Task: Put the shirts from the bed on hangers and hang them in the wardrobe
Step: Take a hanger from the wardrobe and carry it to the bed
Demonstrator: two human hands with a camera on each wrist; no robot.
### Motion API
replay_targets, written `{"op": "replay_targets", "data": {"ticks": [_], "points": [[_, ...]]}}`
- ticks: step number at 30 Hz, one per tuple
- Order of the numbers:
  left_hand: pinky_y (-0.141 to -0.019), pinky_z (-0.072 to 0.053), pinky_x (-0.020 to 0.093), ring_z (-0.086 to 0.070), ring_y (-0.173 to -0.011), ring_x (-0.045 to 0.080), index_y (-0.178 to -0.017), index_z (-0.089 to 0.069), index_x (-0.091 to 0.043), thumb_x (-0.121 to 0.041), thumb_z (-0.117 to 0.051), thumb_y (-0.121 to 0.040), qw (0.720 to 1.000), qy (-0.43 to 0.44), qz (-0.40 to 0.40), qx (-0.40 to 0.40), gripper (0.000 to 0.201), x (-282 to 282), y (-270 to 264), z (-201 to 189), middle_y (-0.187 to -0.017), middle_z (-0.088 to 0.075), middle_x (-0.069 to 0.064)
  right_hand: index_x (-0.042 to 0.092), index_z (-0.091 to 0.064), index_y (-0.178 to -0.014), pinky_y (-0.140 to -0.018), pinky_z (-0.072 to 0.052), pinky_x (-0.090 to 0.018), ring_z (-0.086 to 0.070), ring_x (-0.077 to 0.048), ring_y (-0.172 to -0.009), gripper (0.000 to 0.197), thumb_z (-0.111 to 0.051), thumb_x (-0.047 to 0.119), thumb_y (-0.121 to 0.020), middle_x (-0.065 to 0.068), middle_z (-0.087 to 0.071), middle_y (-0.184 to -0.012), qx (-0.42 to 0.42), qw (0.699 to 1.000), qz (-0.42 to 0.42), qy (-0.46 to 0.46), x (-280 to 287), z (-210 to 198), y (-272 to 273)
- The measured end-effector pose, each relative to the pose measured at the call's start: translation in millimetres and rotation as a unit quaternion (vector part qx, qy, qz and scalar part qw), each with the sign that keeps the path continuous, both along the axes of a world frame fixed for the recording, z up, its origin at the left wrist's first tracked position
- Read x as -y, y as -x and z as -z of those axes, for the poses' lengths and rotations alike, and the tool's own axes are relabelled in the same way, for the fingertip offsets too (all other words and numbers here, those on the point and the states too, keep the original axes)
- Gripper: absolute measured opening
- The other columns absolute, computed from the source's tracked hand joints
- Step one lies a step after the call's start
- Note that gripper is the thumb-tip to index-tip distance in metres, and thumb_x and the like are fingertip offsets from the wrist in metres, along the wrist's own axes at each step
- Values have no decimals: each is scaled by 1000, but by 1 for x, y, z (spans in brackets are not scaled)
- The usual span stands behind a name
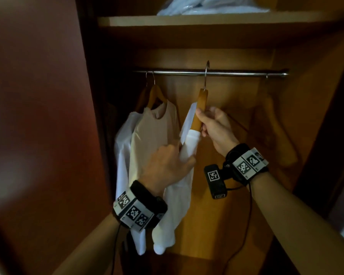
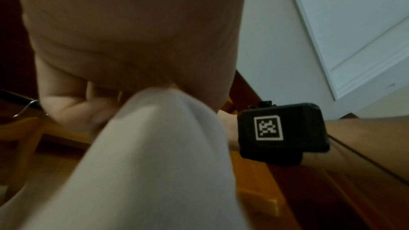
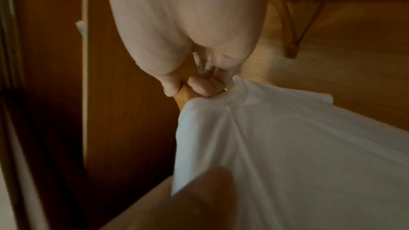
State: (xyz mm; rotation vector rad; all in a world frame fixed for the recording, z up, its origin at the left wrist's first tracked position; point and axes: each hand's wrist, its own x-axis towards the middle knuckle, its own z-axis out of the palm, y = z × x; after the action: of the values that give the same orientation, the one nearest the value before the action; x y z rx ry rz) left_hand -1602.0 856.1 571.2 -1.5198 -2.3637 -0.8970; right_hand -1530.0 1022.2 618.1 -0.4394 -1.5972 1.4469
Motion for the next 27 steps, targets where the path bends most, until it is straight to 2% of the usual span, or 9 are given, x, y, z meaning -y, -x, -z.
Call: {"op": "replay_targets", "data": {"ticks": [5,8,11,15,18,20,22,24,27], "points": [[-75,-57,41,-67,-85,23,-113,-56,-26,-59,-56,-93,999,-13,-36,-21,39,-45,35,-7,-99,-69,-1,5,-56,-117,-44,-40,-20,-44,-6,-43,25,-67,24,-104,13,-51,-49,5,1000,-6,-13,-47,-10,48],[-69,-49,35,-66,-86,23,-109,-55,-27,-57,-56,-95,998,-32,-56,-21,34,-70,49,-11,-97,-67,-3,3,-57,-115,-43,-39,-21,-44,-6,-41,26,-67,24,-104,12,-50,-49,-1,1000,-9,-20,-73,-15,70],[-68,-40,31,-57,-78,17,-102,-52,-29,-55,-54,-96,995,-49,-89,-19,27,-90,54,-14,-91,-56,-9,4,-56,-113,-42,-39,-21,-45,-5,-41,25,-68,24,-104,9,-50,-54,-10,1000,-22,-17,-95,-20,89],[-68,-43,33,-63,-82,19,-103,-52,-26,-53,-50,-98,993,-66,-101,-6,27,-109,60,-16,-93,-60,-6,2,-56,-117,-43,-39,-20,-45,-4,-39,31,-68,27,-104,14,-52,-47,1,999,-44,-15,-115,-26,107],[-70,-45,36,-65,-86,24,-107,-54,-25,-53,-47,-98,991,-78,-107,0,30,-117,66,-19,-97,-64,-2,-2,-55,-125,-43,-40,-21,-49,-2,-42,43,-71,30,-102,4,-57,-66,0,999,-47,-19,-123,-28,120],[-74,-51,39,-67,-88,25,-109,-54,-25,-53,-45,-99,991,-83,-106,2,31,-119,70,-19,-99,-66,-1,0,-54,-128,-42,-40,-19,-52,1,-43,47,-72,33,-100,-1,-59,-79,1,999,-44,-23,-125,-29,128],[-78,-54,42,-68,-90,26,-116,-53,-26,-54,-43,-99,991,-84,-105,0,35,-118,73,-18,-101,-69,0,1,-54,-129,-42,-41,-19,-54,3,-43,49,-74,34,-99,-2,-60,-84,-1,999,-42,-24,-124,-29,134],[-78,-56,44,-70,-90,26,-120,-53,-26,-55,-41,-97,991,-88,-105,-5,39,-116,77,-18,-103,-70,1,0,-54,-128,-42,-41,-20,-53,1,-42,50,-75,33,-99,-2,-58,-79,-3,999,-43,-27,-123,-31,138],[-77,-56,41,-70,-91,25,-125,-54,-24,-49,-48,-99,990,-93,-104,-5,36,-109,82,-21,-105,-71,1,-1,-55,-125,-43,-42,-22,-50,-8,-39,46,-74,32,-99,1,-56,-66,3,999,-40,-20,-121,-30,141]]}}
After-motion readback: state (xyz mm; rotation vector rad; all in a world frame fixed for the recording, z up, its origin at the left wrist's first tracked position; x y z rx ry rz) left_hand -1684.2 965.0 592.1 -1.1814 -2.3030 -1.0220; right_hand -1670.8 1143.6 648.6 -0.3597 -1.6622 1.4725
